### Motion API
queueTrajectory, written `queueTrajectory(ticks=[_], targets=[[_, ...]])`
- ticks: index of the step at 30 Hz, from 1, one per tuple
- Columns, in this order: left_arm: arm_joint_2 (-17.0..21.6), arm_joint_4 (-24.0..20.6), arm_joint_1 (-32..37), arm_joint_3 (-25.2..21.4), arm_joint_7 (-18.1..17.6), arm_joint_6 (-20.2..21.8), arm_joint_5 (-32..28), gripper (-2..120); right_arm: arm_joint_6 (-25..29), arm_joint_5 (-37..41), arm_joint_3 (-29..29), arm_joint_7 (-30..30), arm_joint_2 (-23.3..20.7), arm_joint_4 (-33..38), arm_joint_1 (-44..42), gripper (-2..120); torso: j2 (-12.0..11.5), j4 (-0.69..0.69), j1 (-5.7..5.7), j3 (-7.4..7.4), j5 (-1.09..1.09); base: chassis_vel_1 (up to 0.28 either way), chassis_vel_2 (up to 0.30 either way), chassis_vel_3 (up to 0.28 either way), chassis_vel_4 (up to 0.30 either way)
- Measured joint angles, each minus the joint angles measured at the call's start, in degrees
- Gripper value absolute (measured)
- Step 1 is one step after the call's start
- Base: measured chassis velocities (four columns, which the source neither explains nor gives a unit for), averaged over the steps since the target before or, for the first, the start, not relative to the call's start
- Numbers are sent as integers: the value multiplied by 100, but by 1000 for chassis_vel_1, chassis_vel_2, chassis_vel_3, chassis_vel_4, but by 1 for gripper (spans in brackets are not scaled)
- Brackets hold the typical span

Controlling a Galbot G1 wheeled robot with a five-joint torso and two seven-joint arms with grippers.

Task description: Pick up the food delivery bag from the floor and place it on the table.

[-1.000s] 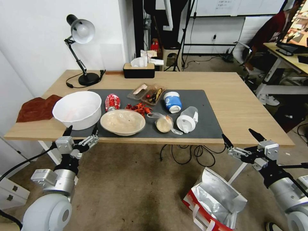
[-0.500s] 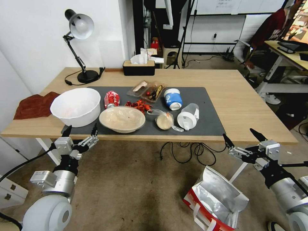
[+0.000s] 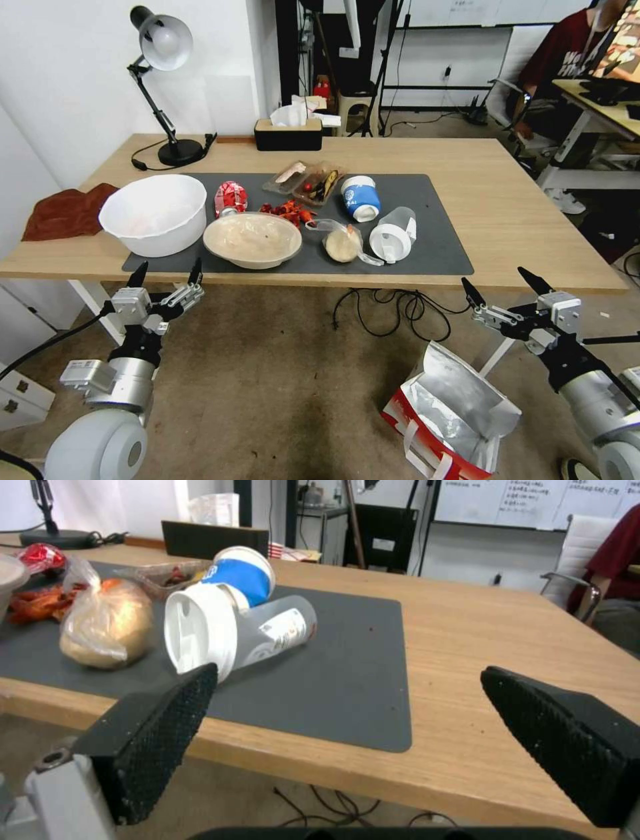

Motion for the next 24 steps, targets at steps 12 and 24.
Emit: queueTrajectory(ticks=[12,24], targets=[[-33,17,27,14,52,-69,81,100,0,-2,5,3,15,9,-12,100,-288,0,-122,-165,0,0,0,0,0],[-66,35,65,40,110,-192,118,100,0,-2,4,7,37,5,-13,100,-597,0,-255,-343,0,0,0,0,0]])
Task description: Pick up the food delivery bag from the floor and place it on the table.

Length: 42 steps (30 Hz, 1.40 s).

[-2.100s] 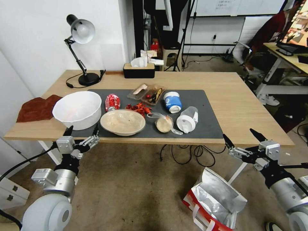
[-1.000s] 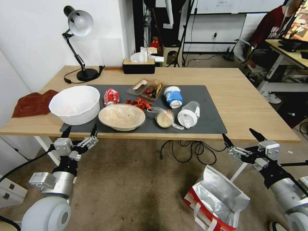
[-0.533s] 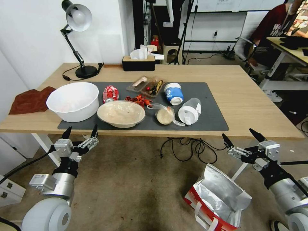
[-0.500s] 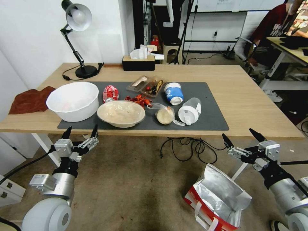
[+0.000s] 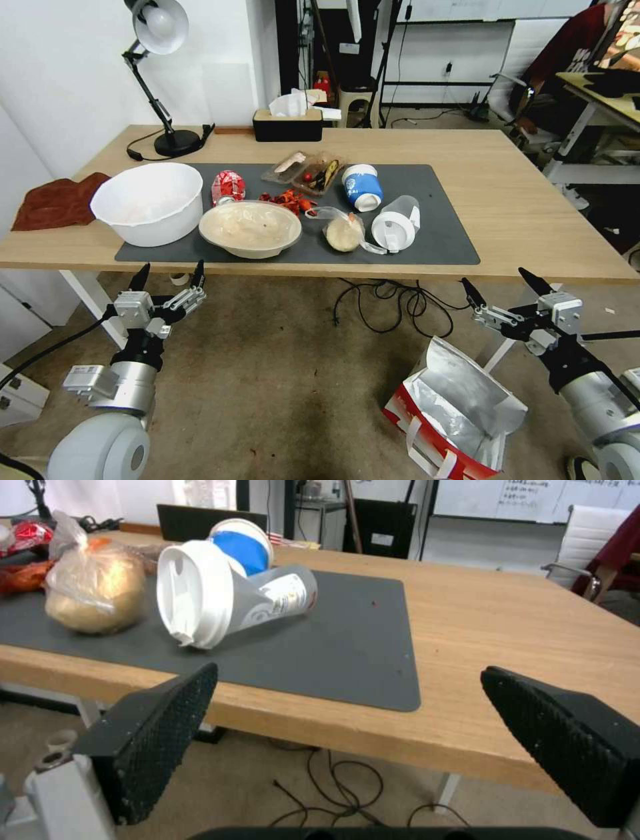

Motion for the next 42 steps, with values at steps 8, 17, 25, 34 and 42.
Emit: queueTrajectory(ticks=[8,17,25,34,42], targets=[[-46,-2,41,38,36,-45,34,100,2,-6,-14,1,58,28,-26,100,-236,0,-97,-140,0,0,0,0,0],[-49,79,49,73,57,-104,49,100,4,-12,-15,1,66,42,-39,100,-416,0,-173,-242,0,0,0,0,0],[-44,107,49,86,72,-126,50,100,6,-25,-37,1,74,17,-27,100,-619,0,-256,-362,0,0,0,0,0],[-45,130,58,87,84,-159,48,100,6,-44,-61,1,71,10,-23,100,-830,0,-341,-491,0,0,0,0,0],[-43,151,63,91,105,-193,48,100,6,-46,-62,2,78,13,-36,100,-1056,0,-431,-626,0,0,0,0,0]])
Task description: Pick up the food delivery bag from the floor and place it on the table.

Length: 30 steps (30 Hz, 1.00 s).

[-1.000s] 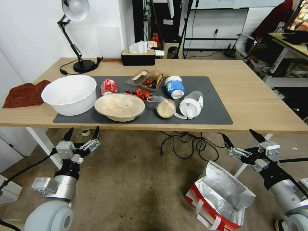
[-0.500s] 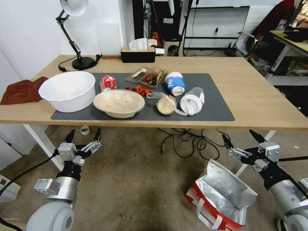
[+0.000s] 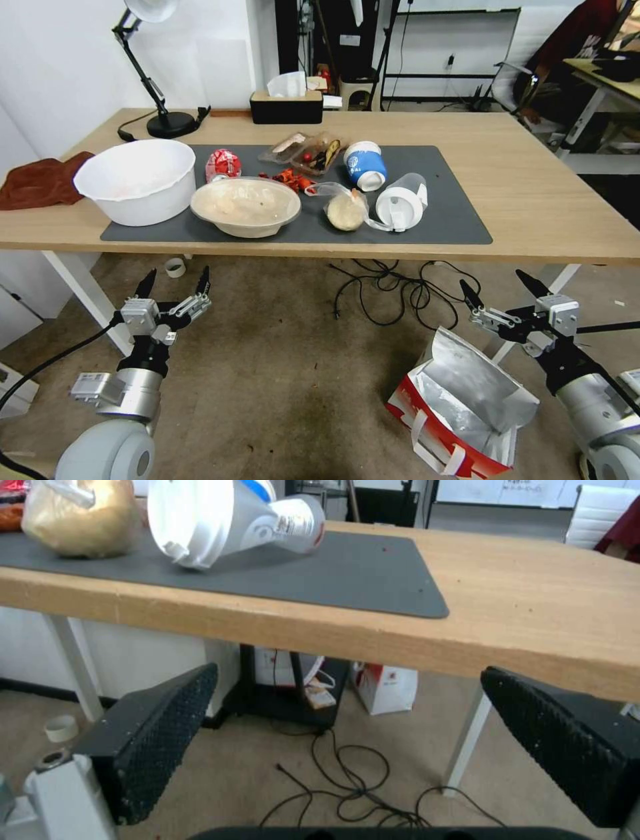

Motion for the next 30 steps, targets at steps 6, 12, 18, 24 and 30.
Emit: queueTrajectory(ticks=[6,12,18,24,30], targets=[[-1,30,4,5,30,-39,-12,100,0,-2,-2,1,8,0,-2,100,-147,0,-55,-91,0,0,0,0,0],[0,55,6,7,55,-60,-27,100,0,-31,-18,1,18,-11,-1,100,-261,0,-101,-158,0,0,0,0,0],[1,64,9,9,72,-70,-32,100,-1,-45,-21,2,19,-30,4,100,-426,0,-167,-256,0,0,0,0,0],[-6,68,18,10,83,-84,-34,100,-1,-49,-23,4,25,-35,0,100,-572,0,-222,-348,0,0,0,0,0],[-9,74,35,10,94,-98,-35,100,-1,-53,-25,4,32,-36,-3,100,-690,0,-264,-425,0,0,0,0,0]])
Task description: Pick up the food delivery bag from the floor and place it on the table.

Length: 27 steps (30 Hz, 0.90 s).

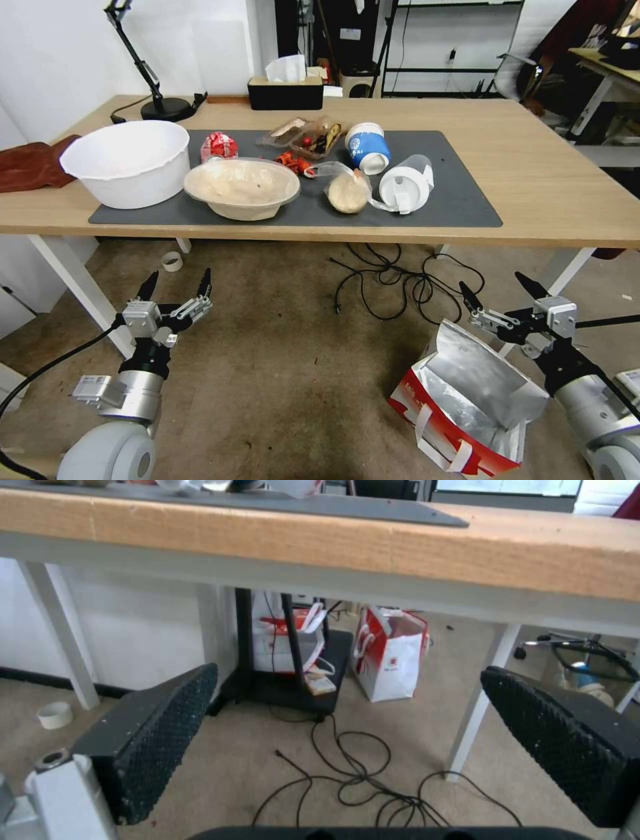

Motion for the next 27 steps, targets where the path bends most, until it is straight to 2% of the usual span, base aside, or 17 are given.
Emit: queueTrajectory(ticks=[27], targets=[[-12,12,41,18,65,-69,-7,100,4,-18,0,2,27,8,-20,100,-651,0,-230,-420,0,0,0,0,0]])
